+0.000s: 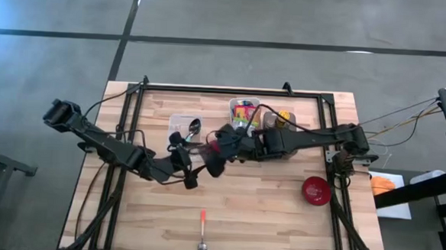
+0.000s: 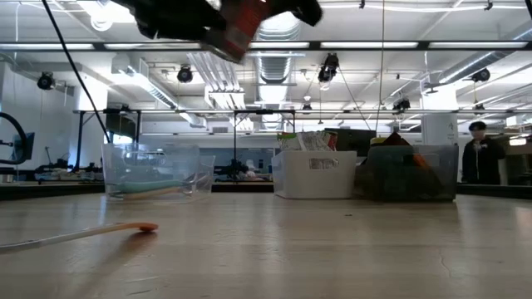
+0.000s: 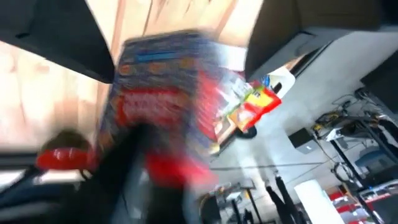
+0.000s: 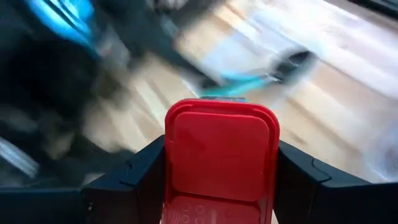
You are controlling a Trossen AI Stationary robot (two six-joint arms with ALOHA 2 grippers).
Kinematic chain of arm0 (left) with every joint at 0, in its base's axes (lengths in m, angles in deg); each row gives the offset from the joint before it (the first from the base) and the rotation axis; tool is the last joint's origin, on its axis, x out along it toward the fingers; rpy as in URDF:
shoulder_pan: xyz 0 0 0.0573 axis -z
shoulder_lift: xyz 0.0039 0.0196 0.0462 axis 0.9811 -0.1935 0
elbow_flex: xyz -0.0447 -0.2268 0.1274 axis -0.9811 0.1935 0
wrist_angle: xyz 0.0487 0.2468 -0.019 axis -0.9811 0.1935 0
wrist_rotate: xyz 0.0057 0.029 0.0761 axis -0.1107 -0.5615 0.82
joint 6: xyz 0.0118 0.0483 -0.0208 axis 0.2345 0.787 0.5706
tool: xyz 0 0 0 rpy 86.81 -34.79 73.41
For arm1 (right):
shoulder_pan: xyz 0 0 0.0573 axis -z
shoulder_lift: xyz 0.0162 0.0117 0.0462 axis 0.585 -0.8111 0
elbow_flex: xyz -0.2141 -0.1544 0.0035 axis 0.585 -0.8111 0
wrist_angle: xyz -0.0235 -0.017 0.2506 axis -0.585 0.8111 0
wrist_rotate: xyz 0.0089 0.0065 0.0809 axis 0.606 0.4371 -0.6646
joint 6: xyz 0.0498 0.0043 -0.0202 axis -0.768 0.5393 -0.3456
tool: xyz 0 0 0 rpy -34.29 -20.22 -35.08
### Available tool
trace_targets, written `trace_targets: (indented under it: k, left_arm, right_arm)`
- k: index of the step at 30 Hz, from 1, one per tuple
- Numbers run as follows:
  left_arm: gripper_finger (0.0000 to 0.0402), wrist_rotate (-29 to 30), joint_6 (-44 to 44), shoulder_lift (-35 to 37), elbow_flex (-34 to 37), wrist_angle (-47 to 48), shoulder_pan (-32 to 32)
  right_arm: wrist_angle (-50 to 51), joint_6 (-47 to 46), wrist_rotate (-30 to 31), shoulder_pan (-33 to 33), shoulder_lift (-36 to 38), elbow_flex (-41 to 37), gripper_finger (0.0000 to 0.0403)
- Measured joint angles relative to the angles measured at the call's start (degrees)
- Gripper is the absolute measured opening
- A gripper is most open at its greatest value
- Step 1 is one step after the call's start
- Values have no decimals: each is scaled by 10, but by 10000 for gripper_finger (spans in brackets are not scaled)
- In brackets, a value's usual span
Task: Pick & Place Food Item
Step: Put the red seasoning can into the black bin
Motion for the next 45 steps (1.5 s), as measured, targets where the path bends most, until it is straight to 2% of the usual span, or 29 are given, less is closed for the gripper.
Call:
trace_targets:
  k: [1, 3, 12, 17, 23, 28, 38, 41, 45]
  left_arm:
    - [369, 4, -5, 3, -1, -3, 1]
    - [383, 4, -6, 5, -5, -5, 3]
    - [299, 2, -12, 20, -15, 43, 21]
    - [274, 2, -52, 52, -20, 84, 35]
    - [252, 2, -79, 102, -18, 139, 55]
    - [240, 0, -107, 135, -17, 172, 68]
    - [238, 0, -142, 149, -17, 207, 70]
    - [238, 0, -142, 149, -17, 207, 70]
    - [238, 0, -142, 149, -17, 209, 70]
  right_arm:
    - [29, 5, -2, 2, 0, 0, 210]
    - [53, 4, 0, 3, -3, 11, 210]
    - [195, -21, 69, 7, 5, 58, 210]
    - [330, -115, 112, 18, 34, 77, 209]
    - [459, -216, 110, 38, 89, 61, 209]
    - [455, -271, 106, 74, 153, -8, 209]
    - [444, -389, 101, 148, 247, -223, 209]
    - [404, -392, 94, 166, 272, -282, 209]
    - [301, -376, 93, 183, 302, -356, 209]
